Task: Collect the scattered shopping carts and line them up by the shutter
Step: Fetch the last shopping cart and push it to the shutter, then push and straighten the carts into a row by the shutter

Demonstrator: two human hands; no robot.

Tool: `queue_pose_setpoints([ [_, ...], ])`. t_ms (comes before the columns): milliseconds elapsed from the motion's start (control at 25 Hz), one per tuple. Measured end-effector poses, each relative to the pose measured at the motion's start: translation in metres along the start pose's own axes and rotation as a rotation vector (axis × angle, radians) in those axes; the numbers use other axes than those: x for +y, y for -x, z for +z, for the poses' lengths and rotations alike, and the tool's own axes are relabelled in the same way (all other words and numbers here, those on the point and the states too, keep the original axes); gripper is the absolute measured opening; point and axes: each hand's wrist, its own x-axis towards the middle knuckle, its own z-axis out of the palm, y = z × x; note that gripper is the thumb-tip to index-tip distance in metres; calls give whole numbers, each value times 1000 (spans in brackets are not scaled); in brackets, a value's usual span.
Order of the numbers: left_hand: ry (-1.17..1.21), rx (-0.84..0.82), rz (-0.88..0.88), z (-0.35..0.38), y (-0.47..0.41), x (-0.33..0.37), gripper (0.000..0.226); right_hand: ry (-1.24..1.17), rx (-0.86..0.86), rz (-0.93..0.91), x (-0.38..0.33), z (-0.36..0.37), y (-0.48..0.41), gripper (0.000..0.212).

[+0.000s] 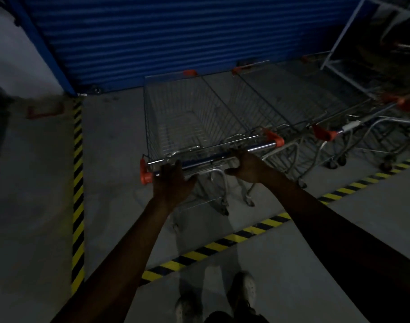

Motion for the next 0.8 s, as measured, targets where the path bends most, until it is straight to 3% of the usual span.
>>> queue_pose_setpoints([
  [120, 186, 37, 196, -42, -7, 54, 80, -136, 150, 66, -24, -26, 32, 85],
  [360, 645, 94, 700, -107, 7, 240, 66, -208, 610, 43, -11, -134, 131, 88],
  [560, 710, 11, 958, -100, 53, 401, 62, -244, 871, 155, 64, -208, 257, 85],
  [800, 835, -82, 1140, -48, 128, 590, 51, -198, 1083, 313, 178, -273, 417, 82],
])
